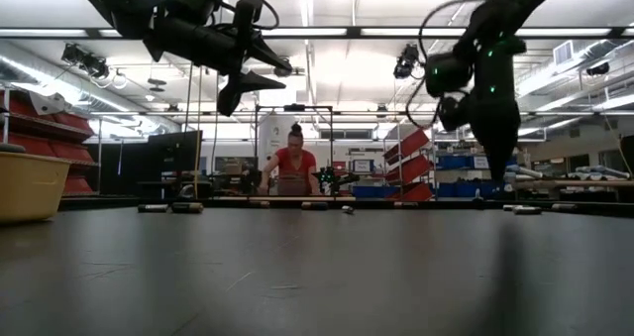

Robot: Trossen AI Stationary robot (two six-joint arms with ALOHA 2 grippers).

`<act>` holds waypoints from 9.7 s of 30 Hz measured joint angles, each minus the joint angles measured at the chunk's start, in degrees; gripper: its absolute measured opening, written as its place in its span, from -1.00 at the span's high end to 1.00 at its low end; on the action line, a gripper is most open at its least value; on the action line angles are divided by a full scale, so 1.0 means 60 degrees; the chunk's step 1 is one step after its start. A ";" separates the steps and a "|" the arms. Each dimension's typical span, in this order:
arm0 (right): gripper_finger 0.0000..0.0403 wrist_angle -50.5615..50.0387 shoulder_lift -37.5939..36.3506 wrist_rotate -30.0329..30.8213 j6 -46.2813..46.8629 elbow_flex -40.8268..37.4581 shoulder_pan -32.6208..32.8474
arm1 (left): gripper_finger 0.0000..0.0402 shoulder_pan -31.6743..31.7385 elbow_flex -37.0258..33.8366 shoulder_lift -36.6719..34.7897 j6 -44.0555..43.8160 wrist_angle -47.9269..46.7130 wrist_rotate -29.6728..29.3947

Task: Sort batteries
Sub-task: Put the silver battery into the green bin

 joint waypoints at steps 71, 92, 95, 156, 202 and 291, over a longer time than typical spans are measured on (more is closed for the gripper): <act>1.00 -0.1886 -0.1037 -0.2740 -0.0200 0.2607 -0.1289 | 0.20 -0.0084 0.0000 0.0000 -0.0797 0.0371 -0.0189; 1.00 -0.3908 -0.5196 -0.4810 0.7110 0.2499 0.5268 | 0.20 -0.0015 0.0004 -0.0007 0.1446 0.1163 -0.3005; 1.00 -0.3975 -0.5066 -0.5399 0.7872 0.2445 0.6360 | 0.20 -0.0015 0.0004 -0.0007 0.1576 0.1286 -0.3005; 0.50 0.6291 -0.4426 -0.8338 1.5960 -0.3755 0.9503 | 0.20 -0.0018 0.0007 0.0000 0.1552 0.1272 -0.2381; 0.80 -0.2488 0.1037 -0.0655 0.3055 0.4592 0.0771 | 0.20 -0.0019 0.0004 0.0000 0.1012 0.1210 0.0831; 0.11 -0.4088 0.3431 0.0018 -0.0539 -0.0762 0.4897 | 0.20 -0.0018 0.0000 0.0000 0.0521 0.1367 -0.0605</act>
